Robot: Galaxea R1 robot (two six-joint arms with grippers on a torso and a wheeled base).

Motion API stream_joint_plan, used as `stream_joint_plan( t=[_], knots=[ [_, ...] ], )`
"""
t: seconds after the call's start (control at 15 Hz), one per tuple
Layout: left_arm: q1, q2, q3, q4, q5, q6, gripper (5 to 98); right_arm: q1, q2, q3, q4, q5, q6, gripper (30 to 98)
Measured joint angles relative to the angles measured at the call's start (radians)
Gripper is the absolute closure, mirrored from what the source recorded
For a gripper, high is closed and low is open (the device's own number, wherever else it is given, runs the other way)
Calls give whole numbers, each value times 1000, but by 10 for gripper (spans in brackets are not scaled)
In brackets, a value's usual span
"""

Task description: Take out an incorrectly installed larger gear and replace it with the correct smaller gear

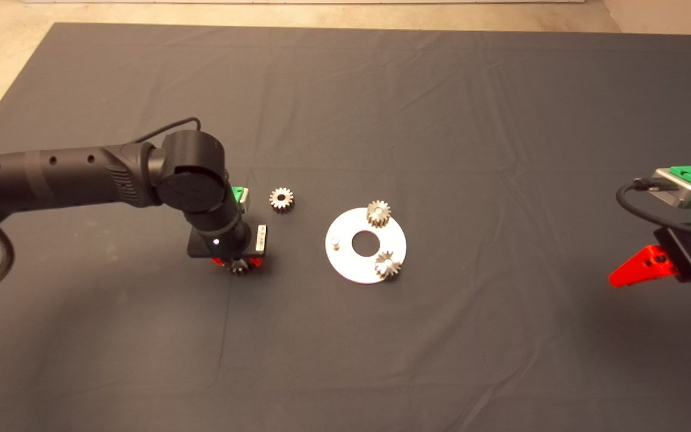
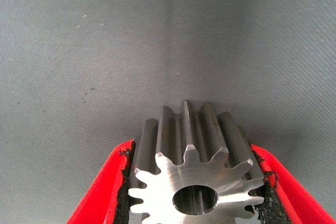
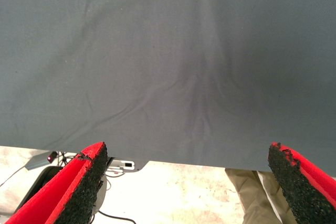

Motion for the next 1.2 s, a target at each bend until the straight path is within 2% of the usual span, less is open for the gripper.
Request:
stream_joint_plan(
  t=[0.07, 0.27, 0.67, 0.93, 1.2],
  knots=[
    [0, 6, 0, 1, 7, 1, 562, 0, 0, 0, 0, 0, 0, 472],
    [0, 7, 0, 2, 6, 1, 542, 0, 0, 0, 0, 0, 0, 472],
    [-3, 23, 0, 2, 2, 2, 402, 0, 0, 0, 0, 0, 0, 472],
    [-3, 29, 1, 2, 2, 2, 393, 0, 0, 0, 0, 0, 0, 472],
    [-27, 31, 1, 2, -4, 1, 352, 0, 0, 0, 0, 0, 0, 472]
  ],
)
